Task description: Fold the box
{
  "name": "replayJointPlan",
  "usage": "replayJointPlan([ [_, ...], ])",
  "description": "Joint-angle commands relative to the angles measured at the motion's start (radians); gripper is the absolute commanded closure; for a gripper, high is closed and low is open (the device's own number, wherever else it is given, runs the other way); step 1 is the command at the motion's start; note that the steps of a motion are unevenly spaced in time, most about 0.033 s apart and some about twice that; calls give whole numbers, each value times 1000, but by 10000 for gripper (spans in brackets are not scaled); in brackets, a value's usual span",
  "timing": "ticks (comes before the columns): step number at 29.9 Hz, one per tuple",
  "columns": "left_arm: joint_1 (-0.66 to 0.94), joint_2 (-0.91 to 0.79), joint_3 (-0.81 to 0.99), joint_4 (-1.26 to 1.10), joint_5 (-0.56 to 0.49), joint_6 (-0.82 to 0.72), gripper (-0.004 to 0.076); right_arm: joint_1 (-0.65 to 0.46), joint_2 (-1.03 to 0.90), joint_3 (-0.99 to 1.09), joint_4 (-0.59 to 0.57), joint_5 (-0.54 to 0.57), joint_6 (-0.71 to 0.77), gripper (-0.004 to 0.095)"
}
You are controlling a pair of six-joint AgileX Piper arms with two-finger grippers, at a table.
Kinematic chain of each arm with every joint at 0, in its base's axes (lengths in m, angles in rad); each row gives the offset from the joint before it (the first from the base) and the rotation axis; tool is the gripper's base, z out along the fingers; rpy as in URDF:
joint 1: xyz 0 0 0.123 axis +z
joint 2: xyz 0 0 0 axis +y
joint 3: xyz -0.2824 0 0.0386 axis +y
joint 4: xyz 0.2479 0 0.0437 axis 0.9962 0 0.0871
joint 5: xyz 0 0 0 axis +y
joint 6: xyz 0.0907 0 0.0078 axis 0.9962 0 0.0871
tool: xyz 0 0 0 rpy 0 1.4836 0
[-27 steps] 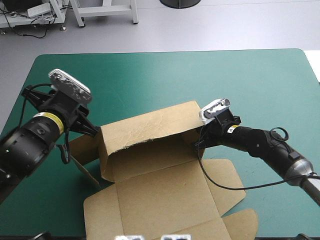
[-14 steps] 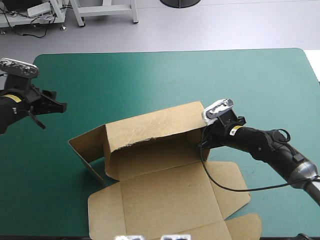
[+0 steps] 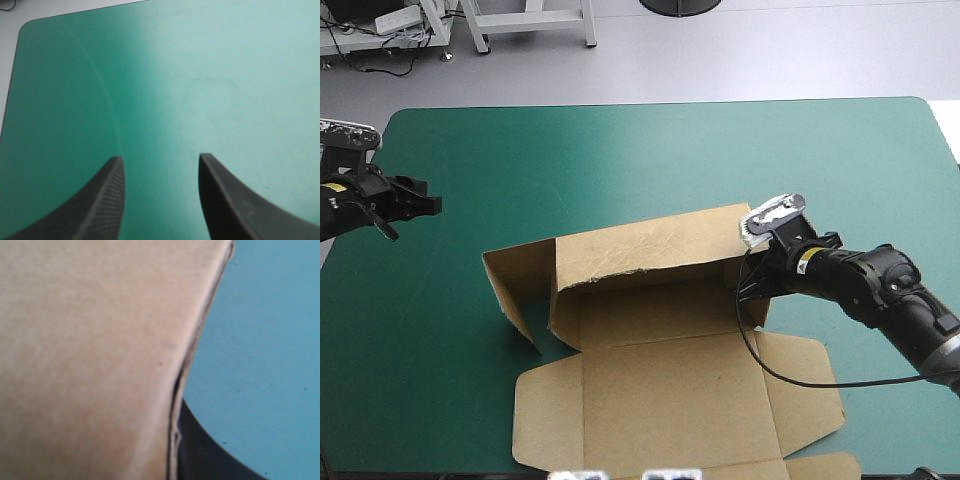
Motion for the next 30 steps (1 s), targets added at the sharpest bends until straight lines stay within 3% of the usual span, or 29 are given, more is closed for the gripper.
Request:
replayJointPlan([
  [1, 1, -10, -26, -42, -60, 15, 392, 4, -26, -121, -24, 146, -4, 933],
  [9, 1, 2, -26, -33, -52, 20, 392, 4, 102, -406, -106, 488, -22, 933],
  [12, 1, 2, -26, -35, -40, 20, 392, 4, 186, -478, -112, 570, -50, 933],
  [19, 1, 2, -26, -35, -17, 20, 392, -1, 394, -655, -76, 598, -94, 933],
  [24, 1, 2, -26, -36, -4, 20, 392, -77, 516, -744, 44, 598, -132, 933],
  [30, 1, 4, -26, -90, -8, 52, 392, -143, 598, -763, 110, 598, -177, 933],
])
